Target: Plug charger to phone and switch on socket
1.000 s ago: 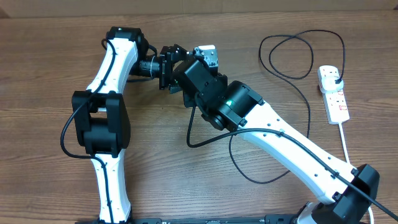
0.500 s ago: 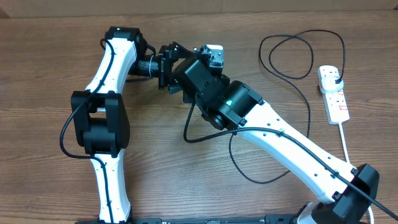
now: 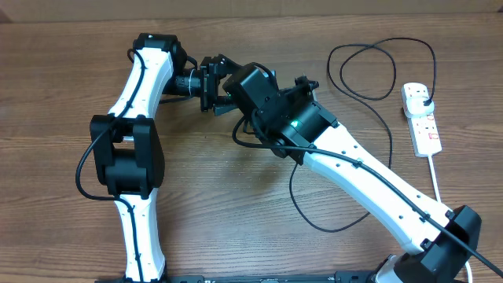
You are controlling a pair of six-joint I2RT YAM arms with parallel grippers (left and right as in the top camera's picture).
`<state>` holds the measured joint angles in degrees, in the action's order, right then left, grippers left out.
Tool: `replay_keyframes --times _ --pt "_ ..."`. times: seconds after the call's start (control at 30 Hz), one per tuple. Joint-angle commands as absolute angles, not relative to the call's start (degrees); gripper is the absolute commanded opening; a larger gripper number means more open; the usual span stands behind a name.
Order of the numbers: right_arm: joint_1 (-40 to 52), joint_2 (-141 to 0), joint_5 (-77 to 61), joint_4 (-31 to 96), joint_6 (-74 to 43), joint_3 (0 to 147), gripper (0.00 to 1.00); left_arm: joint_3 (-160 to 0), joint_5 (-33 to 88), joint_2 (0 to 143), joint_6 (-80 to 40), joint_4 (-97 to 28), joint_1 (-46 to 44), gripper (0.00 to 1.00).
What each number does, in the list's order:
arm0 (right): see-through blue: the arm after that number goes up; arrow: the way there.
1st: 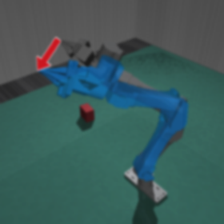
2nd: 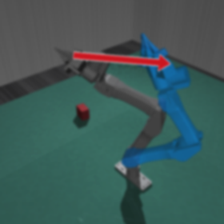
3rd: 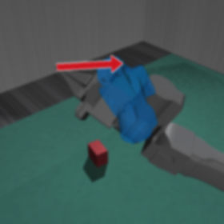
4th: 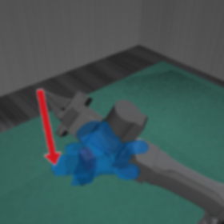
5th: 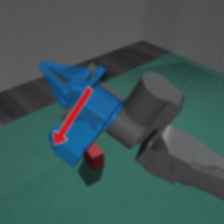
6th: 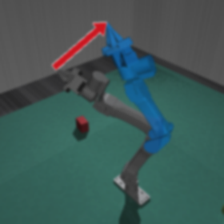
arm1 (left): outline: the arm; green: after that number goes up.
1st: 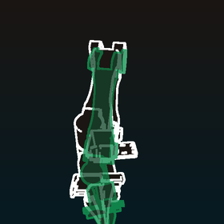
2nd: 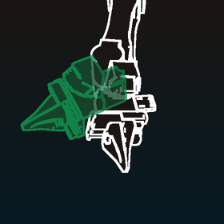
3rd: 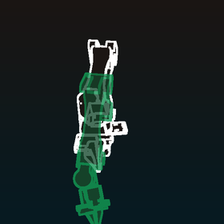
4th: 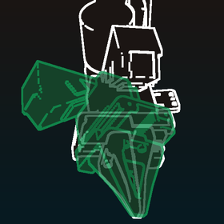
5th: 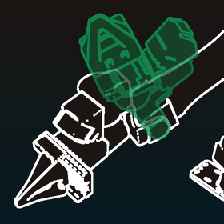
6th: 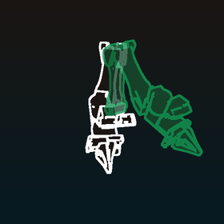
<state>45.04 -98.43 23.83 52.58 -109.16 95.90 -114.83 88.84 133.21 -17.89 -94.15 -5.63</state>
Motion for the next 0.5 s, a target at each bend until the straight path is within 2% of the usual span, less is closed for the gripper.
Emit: replay_keyframes --times 0.0,0.07,0.3,0.4,0.47 --pt "45.19 -98.0 22.63 51.9 -118.54 97.54 0.04 -116.14 89.62 133.27 -19.79 -94.24 -6.02 0.61" --pt "45.19 -98.0 22.35 51.72 -118.54 97.54 0.04 -116.14 89.62 133.27 -19.81 -94.24 -6.02 0.57" --pt "45.19 -98.0 21.28 48.9 -118.93 97.54 0.05 -116.14 89.6 133.27 -22.52 -94.24 -6.02 0.56" --pt "45.19 -98.0 21.3 49.12 -118.93 97.54 0.05 -116.14 89.58 133.27 -22.57 -94.24 -6.02 0.45" --pt "45.19 -98.0 21.37 49.67 -118.93 97.54 0.05 -116.14 89.58 133.27 -22.59 -94.24 -6.02 0.45"
